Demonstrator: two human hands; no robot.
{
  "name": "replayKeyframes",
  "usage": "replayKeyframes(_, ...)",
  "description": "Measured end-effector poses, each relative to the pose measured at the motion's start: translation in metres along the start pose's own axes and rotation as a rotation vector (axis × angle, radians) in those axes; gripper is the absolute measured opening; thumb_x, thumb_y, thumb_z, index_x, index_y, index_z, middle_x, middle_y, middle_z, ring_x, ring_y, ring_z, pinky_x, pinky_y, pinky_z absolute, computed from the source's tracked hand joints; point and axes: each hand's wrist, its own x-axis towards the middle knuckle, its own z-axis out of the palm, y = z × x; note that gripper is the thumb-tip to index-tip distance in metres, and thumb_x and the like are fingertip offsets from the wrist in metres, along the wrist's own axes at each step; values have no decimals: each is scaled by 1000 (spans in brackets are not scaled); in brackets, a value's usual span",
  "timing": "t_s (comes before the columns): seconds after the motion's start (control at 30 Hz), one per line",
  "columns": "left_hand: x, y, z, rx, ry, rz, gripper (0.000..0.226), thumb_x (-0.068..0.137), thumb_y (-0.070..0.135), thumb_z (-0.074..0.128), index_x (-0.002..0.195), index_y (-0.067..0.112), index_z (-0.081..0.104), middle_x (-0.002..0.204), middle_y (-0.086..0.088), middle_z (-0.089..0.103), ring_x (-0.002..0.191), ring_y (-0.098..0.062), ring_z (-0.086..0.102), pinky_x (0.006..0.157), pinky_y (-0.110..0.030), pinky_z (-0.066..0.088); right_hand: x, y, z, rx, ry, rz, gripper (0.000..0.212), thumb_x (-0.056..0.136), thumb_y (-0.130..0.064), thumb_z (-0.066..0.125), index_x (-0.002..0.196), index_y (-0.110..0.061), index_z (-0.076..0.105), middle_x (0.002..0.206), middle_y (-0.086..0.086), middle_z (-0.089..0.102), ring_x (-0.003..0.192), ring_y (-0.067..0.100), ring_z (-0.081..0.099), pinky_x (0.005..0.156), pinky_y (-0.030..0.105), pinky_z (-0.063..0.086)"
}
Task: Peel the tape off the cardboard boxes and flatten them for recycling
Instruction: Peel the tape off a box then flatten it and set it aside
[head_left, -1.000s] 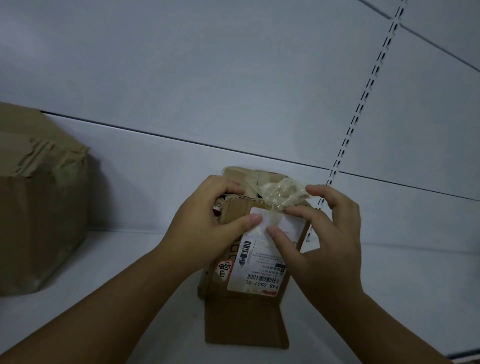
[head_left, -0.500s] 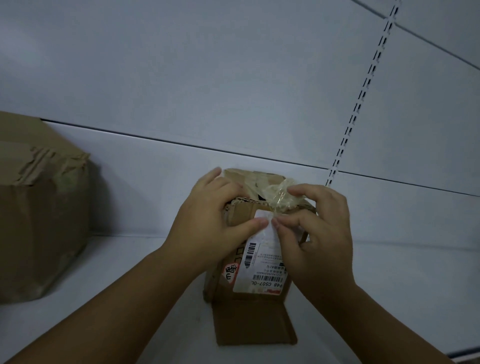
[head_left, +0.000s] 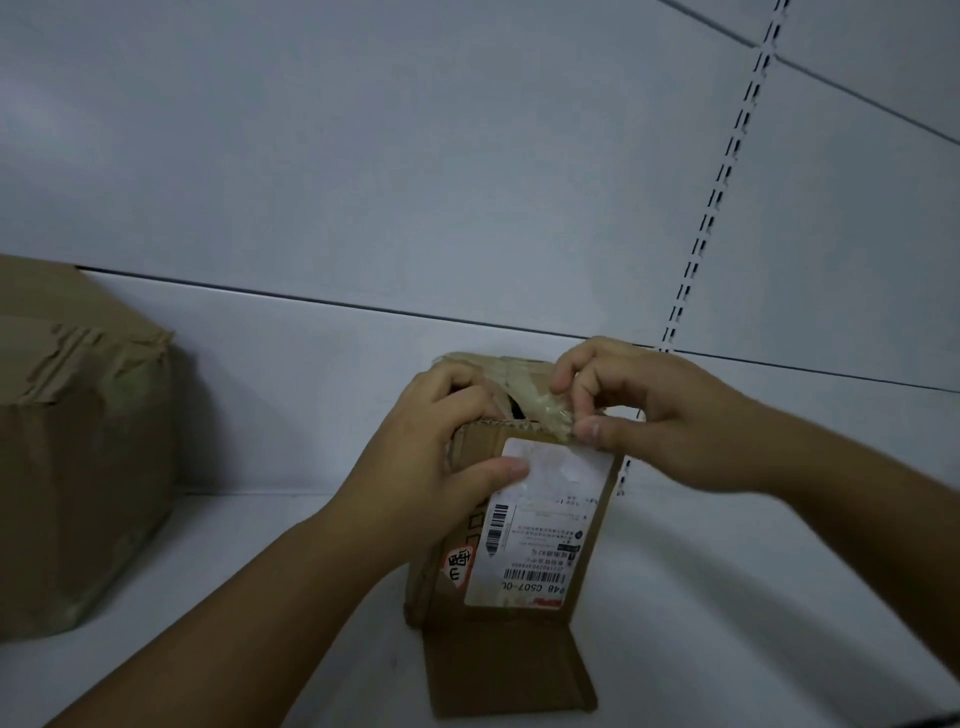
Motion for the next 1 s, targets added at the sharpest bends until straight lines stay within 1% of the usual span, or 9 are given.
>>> replayKeyframes(0.07, 0, 1, -1, -1, -5, 0, 22, 67, 57, 59, 83, 42, 55, 109, 26, 45, 106, 1, 45, 81, -23, 46, 11, 2, -16, 110, -162, 77, 6, 78, -17, 59, 74, -20, 56, 99, -14, 60, 88, 5, 59, 77, 16, 46)
replayKeyframes(0.17, -1, 1, -3, 17, -27, 16, 31, 68, 58, 59, 85, 33, 61, 107, 22, 49, 105, 1, 47, 82, -19, 45, 30, 12, -43, 442, -259, 238, 4, 79, -13, 58, 77, -11, 55, 88, 4, 64, 77, 12, 62, 70, 21, 52)
replayKeyframes(0.3, -3, 4, -8, -90, -79, -28, 38, 64, 56, 65, 93, 32, 60, 110, 22, 53, 108, 0, 52, 82, -16, 48, 53, 24, -76, 812, 74, 372, 8, 82, -11, 52, 75, -12, 49, 66, 4, 55, 52, 12, 55, 48, 19, 48)
replayKeyframes(0.4, -1, 5, -23, -258, -88, -77, 28, 57, 48, 75, 77, 30, 69, 104, 18, 65, 115, 4, 53, 88, -11, 45, 56, 36, -66, 873, 297, 428, 21, 93, -9, 44, 73, -14, 49, 64, 1, 56, 50, 11, 50, 43, 17, 44)
replayKeyframes(0.5, -2, 6, -42, -362, -55, -104, 20, 54, 39, 79, 62, 23, 70, 95, 5, 72, 111, -6, 60, 90, -16, 48, 46, 39, -49, 1046, 323, 384, 23, 96, -14, 41, 75, -16, 50, 67, -1, 57, 53, 11, 52, 44, 19, 45)
replayKeyframes(0.63, -3, 13, -56, -348, 61, -79, 43, 63, 66, 67, 56, 24, 70, 83, -1, 73, 96, -9, 67, 80, -13, 49, 36, 31, -50, 1247, 382, 313, 25, 95, -18, 38, 76, -15, 54, 71, -1, 62, 55, 10, 58, 47, 19, 45)
replayKeyframes(0.77, 8, 13, -72, -380, 105, -180, 49, 56, 44, 70, 56, -5, 67, 72, -11, 72, 83, -21, 70, 68, -16, 52, 25, 26, -52, 1310, 415, 280, 31, 96, -20, 36, 70, -16, 53, 69, -2, 58, 54, 9, 56, 45, 19, 44)
replayKeyframes(0.87, 26, 24, -89, -253, -27, -232, 44, 48, 49, 79, 58, 8, 66, 71, -12, 70, 75, -26, 69, 67, -24, 54, 14, 26, -51, 1236, 467, 257, 26, 97, -22, 39, 71, -18, 44, 71, -1, 57, 52, 11, 52, 45, 18, 39)
replayKeyframes(1.0, 44, 60, -87, 303, -357, -283, 43, 61, 65, 68, 80, 27, 68, 86, 9, 69, 85, -5, 64, 77, -27, 52, 6, 26, -37, 1197, 521, 288, 16, 95, -26, 43, 79, -22, 45, 85, 7, 64, 60, 17, 54, 45, 20, 39)
